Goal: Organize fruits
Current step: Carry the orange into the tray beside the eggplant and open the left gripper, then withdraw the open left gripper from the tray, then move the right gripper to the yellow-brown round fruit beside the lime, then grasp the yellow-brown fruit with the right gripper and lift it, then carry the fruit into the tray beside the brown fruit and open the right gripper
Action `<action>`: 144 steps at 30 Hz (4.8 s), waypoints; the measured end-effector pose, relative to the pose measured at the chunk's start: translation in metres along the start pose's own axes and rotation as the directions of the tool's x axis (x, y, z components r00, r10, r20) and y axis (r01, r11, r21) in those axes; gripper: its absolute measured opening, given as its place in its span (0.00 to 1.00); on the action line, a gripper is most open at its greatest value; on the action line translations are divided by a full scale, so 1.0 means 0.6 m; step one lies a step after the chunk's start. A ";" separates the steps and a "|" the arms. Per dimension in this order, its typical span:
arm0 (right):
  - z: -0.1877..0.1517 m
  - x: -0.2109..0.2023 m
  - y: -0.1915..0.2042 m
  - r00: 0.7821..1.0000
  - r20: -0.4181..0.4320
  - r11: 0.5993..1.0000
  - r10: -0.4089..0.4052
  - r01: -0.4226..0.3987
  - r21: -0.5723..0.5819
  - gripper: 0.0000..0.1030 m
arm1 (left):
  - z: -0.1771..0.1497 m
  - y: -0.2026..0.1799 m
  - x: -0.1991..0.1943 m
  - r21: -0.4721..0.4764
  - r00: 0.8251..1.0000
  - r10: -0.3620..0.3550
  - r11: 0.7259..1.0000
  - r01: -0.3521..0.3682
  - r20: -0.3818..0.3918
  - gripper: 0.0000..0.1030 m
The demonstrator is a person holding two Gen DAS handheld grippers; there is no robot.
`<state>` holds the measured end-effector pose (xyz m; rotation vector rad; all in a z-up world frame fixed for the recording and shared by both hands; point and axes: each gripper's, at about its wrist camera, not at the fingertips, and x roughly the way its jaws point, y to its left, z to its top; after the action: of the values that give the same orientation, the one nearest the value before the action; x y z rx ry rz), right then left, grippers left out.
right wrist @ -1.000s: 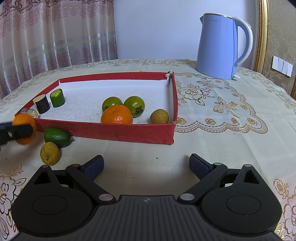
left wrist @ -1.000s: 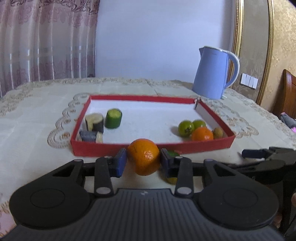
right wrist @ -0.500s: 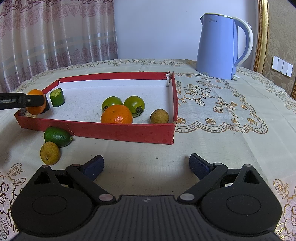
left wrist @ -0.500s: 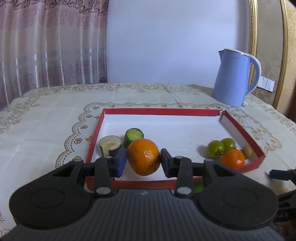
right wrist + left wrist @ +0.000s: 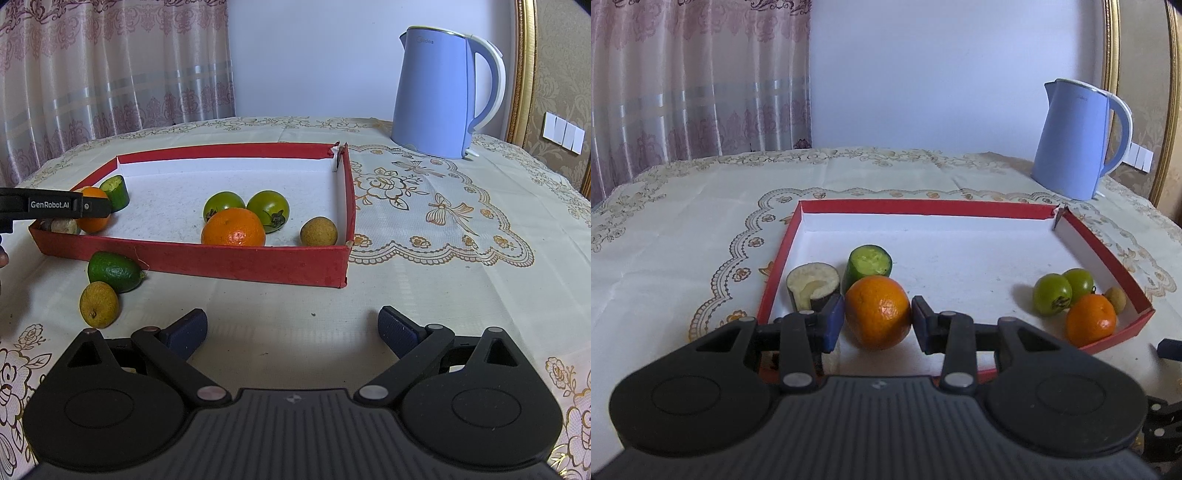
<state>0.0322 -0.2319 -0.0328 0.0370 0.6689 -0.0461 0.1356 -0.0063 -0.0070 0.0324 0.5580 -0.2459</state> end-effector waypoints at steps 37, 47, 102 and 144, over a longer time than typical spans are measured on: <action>0.000 0.001 0.001 1.000 0.000 1.000 -0.001 0.001 -0.001 0.97 | -0.077 0.048 -0.115 -0.060 0.997 0.043 0.997 -0.040 0.058 0.92; 0.000 0.001 0.001 1.000 0.000 1.000 -0.002 0.002 -0.001 0.97 | -0.080 0.052 -0.076 -0.064 0.996 0.045 0.997 -0.049 -0.076 0.97; -0.003 -0.014 0.149 0.974 0.027 0.961 0.223 -0.215 -0.176 0.29 | -0.080 0.048 -0.071 -0.033 0.993 0.059 0.998 -0.062 -0.101 1.00; 0.114 0.091 -0.001 0.990 0.101 0.994 -0.101 0.105 -0.033 0.27 | -0.080 0.048 -0.071 -0.031 0.993 0.060 0.998 -0.063 -0.101 1.00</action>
<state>0.1170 -0.2374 -0.0132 -0.0363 0.5721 -0.1342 0.0825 0.0358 -0.0263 0.0289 0.6600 -0.1754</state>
